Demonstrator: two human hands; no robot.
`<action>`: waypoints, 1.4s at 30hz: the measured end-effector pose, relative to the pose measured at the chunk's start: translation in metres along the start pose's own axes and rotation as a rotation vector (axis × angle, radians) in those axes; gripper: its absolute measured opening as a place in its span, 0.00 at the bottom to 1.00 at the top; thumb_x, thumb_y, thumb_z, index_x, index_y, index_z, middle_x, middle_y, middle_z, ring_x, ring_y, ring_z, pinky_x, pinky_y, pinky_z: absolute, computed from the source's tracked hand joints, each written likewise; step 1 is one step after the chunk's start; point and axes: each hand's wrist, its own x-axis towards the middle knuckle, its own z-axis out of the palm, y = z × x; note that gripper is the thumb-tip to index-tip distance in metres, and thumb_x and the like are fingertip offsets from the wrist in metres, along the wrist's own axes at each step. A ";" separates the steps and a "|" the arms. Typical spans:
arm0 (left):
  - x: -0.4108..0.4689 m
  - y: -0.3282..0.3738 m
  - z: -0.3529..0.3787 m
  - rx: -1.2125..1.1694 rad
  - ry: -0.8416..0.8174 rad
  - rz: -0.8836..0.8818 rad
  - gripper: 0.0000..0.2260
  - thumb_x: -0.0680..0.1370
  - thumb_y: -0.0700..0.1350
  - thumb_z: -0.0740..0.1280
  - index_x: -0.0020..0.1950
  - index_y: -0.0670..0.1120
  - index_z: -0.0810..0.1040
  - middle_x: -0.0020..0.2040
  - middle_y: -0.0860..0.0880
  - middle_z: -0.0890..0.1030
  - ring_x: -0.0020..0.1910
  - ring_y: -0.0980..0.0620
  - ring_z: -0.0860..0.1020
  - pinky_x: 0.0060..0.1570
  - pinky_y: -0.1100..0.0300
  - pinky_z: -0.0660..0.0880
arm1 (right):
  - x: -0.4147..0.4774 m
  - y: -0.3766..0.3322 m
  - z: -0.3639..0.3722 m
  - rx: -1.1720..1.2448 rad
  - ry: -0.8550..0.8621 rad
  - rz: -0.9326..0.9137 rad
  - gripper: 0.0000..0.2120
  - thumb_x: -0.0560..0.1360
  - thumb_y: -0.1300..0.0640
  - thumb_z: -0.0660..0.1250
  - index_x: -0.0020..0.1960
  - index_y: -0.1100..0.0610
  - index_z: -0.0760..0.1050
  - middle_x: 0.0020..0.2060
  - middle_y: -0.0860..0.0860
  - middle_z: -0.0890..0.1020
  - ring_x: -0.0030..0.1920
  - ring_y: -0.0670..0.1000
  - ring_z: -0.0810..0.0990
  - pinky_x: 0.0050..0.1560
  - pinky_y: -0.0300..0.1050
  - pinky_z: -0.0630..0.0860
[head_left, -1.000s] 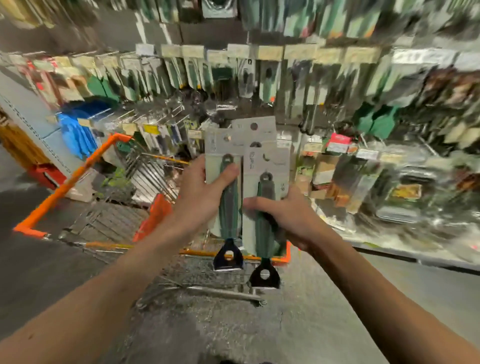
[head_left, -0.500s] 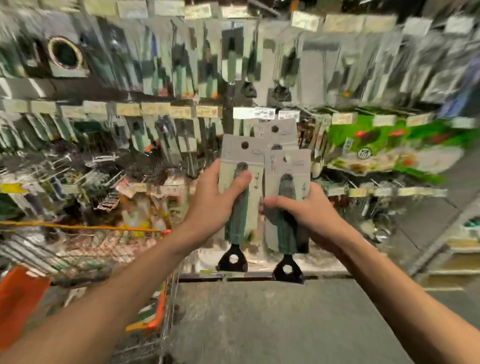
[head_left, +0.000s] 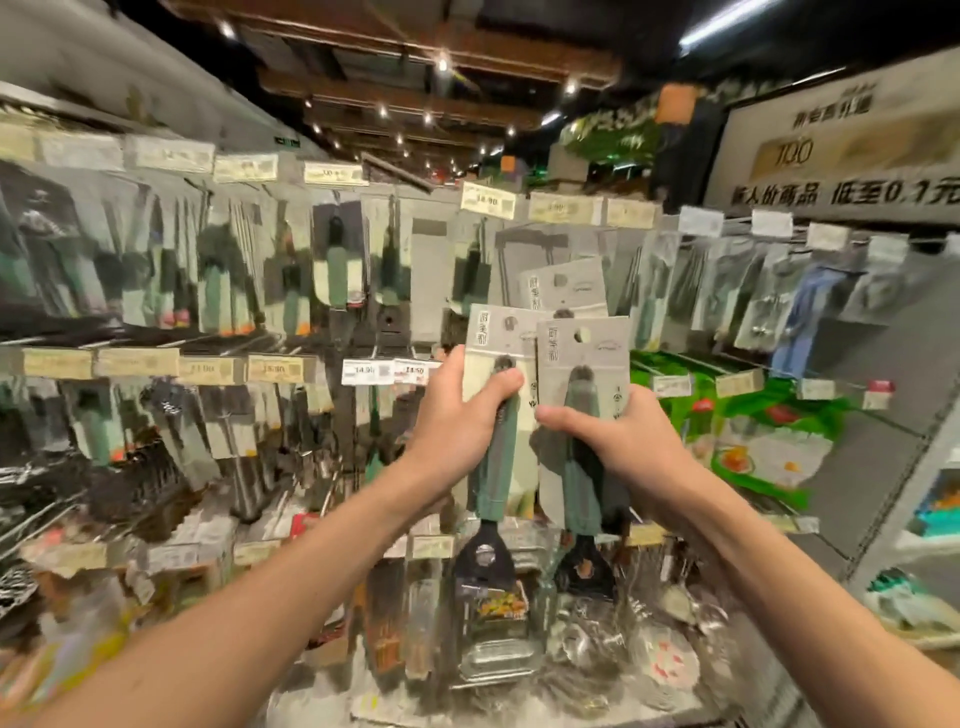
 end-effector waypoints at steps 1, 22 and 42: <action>0.014 -0.005 0.006 -0.010 0.004 -0.006 0.06 0.79 0.48 0.67 0.56 0.54 0.77 0.54 0.53 0.83 0.54 0.56 0.81 0.58 0.52 0.77 | 0.014 0.004 -0.005 -0.016 -0.005 -0.013 0.09 0.71 0.63 0.74 0.50 0.55 0.81 0.39 0.43 0.87 0.41 0.43 0.85 0.39 0.33 0.79; 0.246 -0.071 0.011 0.123 0.209 -0.080 0.15 0.85 0.50 0.57 0.54 0.43 0.79 0.51 0.42 0.84 0.48 0.53 0.80 0.51 0.53 0.77 | 0.235 0.083 -0.039 -0.054 -0.066 0.007 0.09 0.71 0.58 0.75 0.50 0.56 0.82 0.41 0.49 0.87 0.42 0.49 0.86 0.41 0.40 0.81; 0.320 -0.069 0.011 0.402 0.298 0.407 0.23 0.83 0.38 0.59 0.72 0.61 0.64 0.67 0.31 0.72 0.23 0.58 0.64 0.26 0.70 0.66 | 0.302 0.133 -0.064 -0.006 -0.194 -0.075 0.11 0.70 0.57 0.76 0.51 0.53 0.81 0.41 0.45 0.87 0.41 0.44 0.85 0.37 0.30 0.76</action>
